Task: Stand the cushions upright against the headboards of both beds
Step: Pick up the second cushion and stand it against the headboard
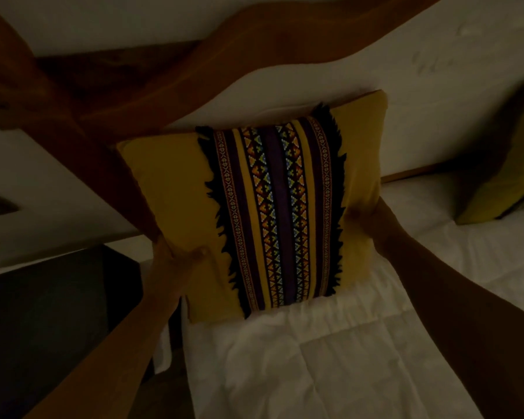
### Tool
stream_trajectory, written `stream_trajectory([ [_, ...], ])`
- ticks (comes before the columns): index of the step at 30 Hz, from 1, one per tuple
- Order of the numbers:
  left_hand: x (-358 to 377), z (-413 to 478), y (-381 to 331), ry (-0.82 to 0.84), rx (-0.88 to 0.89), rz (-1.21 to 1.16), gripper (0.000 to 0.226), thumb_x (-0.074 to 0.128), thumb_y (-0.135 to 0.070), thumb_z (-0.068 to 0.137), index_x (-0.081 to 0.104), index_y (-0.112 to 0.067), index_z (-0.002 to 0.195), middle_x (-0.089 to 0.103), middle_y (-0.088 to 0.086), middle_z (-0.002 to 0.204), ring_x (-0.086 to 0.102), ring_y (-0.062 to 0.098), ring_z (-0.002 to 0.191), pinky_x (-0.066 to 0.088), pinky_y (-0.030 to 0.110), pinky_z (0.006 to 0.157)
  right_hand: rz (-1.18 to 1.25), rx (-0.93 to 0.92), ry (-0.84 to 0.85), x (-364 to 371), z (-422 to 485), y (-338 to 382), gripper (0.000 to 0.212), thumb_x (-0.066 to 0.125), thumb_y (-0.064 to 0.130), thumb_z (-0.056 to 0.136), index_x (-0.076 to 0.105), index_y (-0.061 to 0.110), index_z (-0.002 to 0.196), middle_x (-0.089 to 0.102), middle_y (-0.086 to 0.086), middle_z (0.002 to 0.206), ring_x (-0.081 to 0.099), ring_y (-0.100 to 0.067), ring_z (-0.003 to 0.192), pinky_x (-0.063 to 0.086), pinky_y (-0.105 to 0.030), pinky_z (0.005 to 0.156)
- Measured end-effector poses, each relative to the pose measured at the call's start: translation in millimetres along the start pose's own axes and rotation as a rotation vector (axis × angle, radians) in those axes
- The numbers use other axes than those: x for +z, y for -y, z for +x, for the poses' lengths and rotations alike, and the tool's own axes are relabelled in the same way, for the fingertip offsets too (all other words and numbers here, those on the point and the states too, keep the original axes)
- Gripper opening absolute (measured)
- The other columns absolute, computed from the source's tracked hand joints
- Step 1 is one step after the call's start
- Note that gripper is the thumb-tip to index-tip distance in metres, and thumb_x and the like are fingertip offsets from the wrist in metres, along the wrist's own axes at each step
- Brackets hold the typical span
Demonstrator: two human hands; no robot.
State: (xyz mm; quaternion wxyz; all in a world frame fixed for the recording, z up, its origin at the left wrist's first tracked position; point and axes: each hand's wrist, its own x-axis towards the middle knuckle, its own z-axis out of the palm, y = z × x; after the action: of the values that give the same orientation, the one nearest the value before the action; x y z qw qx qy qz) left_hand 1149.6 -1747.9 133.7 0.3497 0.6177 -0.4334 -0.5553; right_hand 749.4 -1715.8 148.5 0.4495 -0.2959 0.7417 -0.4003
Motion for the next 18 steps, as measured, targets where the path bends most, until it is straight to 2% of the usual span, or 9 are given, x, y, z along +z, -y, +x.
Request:
stream_trajectory([
  [4, 25.7, 14.3, 0.2, 0.032, 0.012, -0.029, 0.095, 0.083, -0.018, 0.077, 0.028, -0.027, 0.154, 0.048, 0.005, 0.147, 0.051, 0.027, 0.129, 0.044, 0.053, 0.106, 0.006, -0.033, -0.025, -13.0, 27.8, 3.2, 0.056, 0.076, 0.011, 0.084, 0.055, 0.018, 0.135, 0.069, -0.01, 0.117, 0.069, -0.033, 0.104, 0.058, -0.054, 0.085],
  [7, 53.4, 24.8, -0.4, 0.031, -0.001, -0.008, 0.104, 0.084, -0.024, 0.069, 0.025, -0.023, 0.155, 0.045, 0.008, 0.149, 0.048, 0.029, 0.131, 0.04, 0.055, 0.11, 0.003, -0.03, -0.044, -32.7, 43.9, 2.1, 0.06, 0.075, 0.011, 0.085, 0.051, 0.017, 0.14, 0.065, -0.012, 0.126, 0.065, -0.033, 0.112, 0.053, -0.058, 0.094],
  [13, 112.4, 57.7, 4.5, 0.04, 0.037, 0.031, 0.098, 0.084, -0.019, 0.076, 0.024, -0.021, 0.155, 0.044, 0.006, 0.15, 0.047, 0.019, 0.129, 0.037, 0.046, 0.114, 0.056, -0.043, -0.134, -71.5, 69.5, -5.0, 0.067, 0.074, 0.003, 0.083, 0.047, 0.017, 0.144, 0.06, -0.012, 0.135, 0.059, -0.032, 0.121, 0.048, -0.057, 0.102],
  [16, 128.7, 72.4, 16.4, 0.069, 0.069, 0.02, 0.103, 0.084, -0.024, 0.067, 0.028, -0.021, 0.153, 0.048, 0.004, 0.147, 0.05, 0.022, 0.131, 0.04, 0.046, 0.112, 0.074, -0.083, -0.154, -76.3, 82.9, -7.8, 0.065, 0.076, 0.011, 0.083, 0.049, 0.018, 0.143, 0.062, -0.01, 0.134, 0.061, -0.029, 0.118, 0.049, -0.056, 0.101],
  [18, 132.2, 83.7, 30.5, 0.049, 0.087, 0.06, 0.1, 0.086, -0.02, 0.07, 0.029, -0.021, 0.152, 0.05, 0.004, 0.145, 0.051, 0.023, 0.13, 0.042, 0.044, 0.11, 0.026, -0.1, -0.113, -75.4, 89.2, -15.2, 0.065, 0.075, 0.021, 0.086, 0.047, 0.021, 0.145, 0.061, -0.009, 0.136, 0.061, -0.028, 0.121, 0.049, -0.057, 0.102],
])
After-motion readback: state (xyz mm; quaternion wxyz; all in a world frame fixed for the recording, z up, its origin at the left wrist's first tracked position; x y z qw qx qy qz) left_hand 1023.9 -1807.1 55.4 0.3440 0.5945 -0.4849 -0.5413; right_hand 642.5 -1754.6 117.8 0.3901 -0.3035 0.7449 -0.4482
